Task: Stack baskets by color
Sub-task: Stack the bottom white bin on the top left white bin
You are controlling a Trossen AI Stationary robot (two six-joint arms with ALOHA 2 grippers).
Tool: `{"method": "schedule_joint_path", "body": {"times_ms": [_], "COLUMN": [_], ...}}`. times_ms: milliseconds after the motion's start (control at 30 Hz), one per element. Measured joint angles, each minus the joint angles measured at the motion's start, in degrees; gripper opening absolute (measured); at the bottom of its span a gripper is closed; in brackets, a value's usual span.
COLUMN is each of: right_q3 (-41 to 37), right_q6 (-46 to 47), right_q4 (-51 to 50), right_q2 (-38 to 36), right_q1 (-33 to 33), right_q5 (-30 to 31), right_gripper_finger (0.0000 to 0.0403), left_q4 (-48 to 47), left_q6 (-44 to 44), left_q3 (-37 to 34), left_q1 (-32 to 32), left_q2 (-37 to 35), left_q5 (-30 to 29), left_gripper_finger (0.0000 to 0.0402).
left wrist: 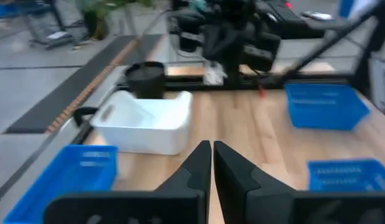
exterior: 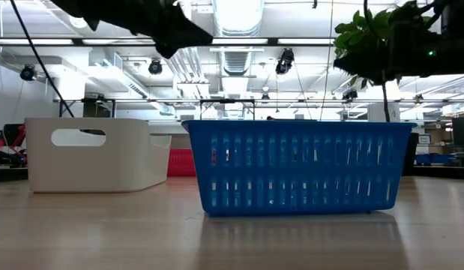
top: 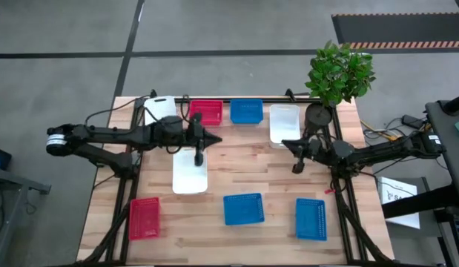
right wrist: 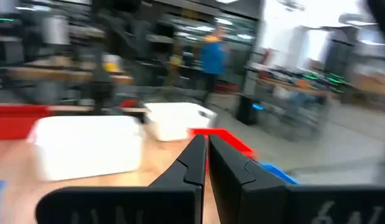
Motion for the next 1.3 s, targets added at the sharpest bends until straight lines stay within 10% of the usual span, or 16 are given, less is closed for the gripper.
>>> {"method": "schedule_joint_path", "body": {"times_ms": [633, 1300], "right_q3": [0.2, 0.2], "right_q6": [13.3, 11.8], "right_q4": [0.3, 0.3], "right_q2": [0.0, 0.0], "right_q1": [10.7, 13.0], "right_q5": [-5.2, -1.3], "right_gripper_finger": [0.0009, 0.0009], "left_q4": [-12.9, -35.5], "left_q6": [-31.8, -50.8], "left_q3": [0.7, 6.5], "left_q1": [-28.5, -34.0], "left_q2": [-0.8, 0.1], "left_q5": [-7.0, -8.9], "left_gripper_finger": [0.0, 0.0]}}
